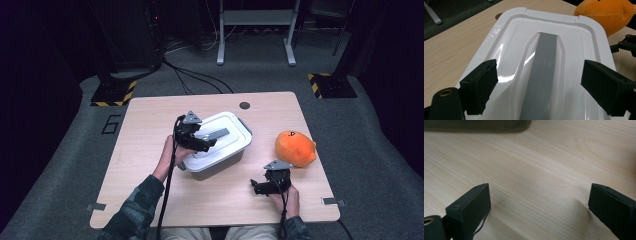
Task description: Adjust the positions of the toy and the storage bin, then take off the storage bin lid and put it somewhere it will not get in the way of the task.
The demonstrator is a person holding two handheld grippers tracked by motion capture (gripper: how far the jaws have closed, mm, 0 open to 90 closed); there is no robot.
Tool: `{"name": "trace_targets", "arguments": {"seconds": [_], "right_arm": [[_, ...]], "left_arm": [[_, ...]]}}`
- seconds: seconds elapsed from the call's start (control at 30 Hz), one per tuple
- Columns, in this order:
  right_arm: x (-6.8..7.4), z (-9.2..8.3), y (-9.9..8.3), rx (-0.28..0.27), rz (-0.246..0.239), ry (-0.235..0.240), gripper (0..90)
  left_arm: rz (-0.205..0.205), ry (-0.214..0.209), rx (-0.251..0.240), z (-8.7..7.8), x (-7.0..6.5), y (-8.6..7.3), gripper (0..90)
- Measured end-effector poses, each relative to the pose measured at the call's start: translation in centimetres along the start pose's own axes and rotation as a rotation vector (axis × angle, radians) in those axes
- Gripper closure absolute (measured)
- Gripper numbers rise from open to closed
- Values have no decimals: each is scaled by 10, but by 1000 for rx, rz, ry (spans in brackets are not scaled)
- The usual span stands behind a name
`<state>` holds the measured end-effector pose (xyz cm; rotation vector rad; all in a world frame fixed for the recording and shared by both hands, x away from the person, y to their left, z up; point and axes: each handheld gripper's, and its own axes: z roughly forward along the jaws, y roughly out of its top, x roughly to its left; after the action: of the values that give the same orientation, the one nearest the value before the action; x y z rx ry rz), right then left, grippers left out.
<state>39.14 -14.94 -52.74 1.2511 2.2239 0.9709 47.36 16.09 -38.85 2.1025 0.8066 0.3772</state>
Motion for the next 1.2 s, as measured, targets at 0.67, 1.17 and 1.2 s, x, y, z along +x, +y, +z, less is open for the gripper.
{"name": "trace_targets", "arguments": {"seconds": [0.67,1.17,1.2], "right_arm": [[2,2,0,17,-13,-2,40],[3,2,0,13,-19,-4,50],[3,2,0,13,-20,-6,50]], "left_arm": [[17,-9,33,19,0,8,153],[76,13,40,23,-1,11,397],[89,-2,38,22,0,11,489]]}}
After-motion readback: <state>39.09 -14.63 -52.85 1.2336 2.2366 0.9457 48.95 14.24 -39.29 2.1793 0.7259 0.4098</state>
